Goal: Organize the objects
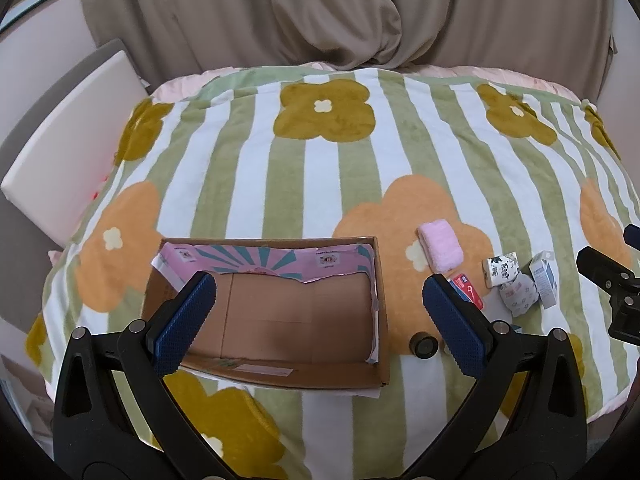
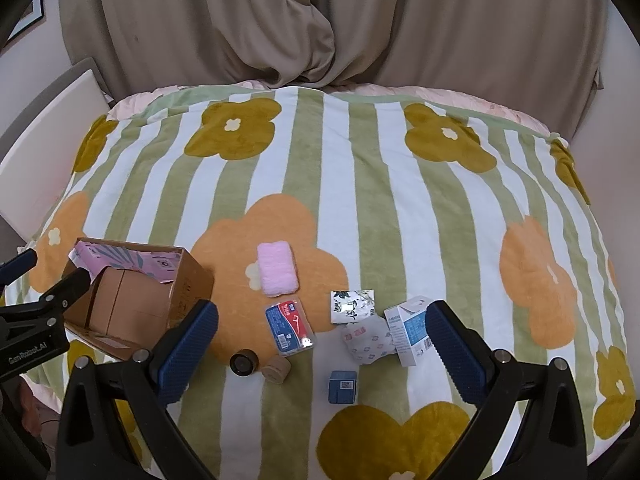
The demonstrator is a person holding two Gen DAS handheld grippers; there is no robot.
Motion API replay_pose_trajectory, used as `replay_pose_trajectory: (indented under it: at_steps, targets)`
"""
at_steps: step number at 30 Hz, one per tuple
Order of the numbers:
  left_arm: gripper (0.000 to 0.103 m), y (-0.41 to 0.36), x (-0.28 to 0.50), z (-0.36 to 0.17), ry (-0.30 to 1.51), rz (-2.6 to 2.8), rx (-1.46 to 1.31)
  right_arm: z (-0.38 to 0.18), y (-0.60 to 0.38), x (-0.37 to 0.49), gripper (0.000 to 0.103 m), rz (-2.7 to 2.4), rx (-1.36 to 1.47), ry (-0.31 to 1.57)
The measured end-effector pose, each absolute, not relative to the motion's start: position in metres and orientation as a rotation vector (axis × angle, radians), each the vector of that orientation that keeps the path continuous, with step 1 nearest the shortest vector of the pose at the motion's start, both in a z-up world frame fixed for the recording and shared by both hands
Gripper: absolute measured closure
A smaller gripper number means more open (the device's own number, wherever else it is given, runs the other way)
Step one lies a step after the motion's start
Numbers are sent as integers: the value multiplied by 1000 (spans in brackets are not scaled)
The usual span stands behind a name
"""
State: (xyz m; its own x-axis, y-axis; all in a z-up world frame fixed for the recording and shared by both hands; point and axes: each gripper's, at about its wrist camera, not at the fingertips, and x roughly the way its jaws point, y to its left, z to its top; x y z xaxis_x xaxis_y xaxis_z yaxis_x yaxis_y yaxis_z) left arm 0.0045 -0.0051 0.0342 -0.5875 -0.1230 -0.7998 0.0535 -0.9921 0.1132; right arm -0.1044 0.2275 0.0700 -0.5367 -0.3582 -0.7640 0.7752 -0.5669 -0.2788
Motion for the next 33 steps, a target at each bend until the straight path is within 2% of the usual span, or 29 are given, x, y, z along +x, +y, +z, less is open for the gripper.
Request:
replay_pose_trajectory:
  at_steps: [33]
  targets:
    - [0,0,6,37,-53,-2707,1388,80,229,-101,0,-2153,844,796]
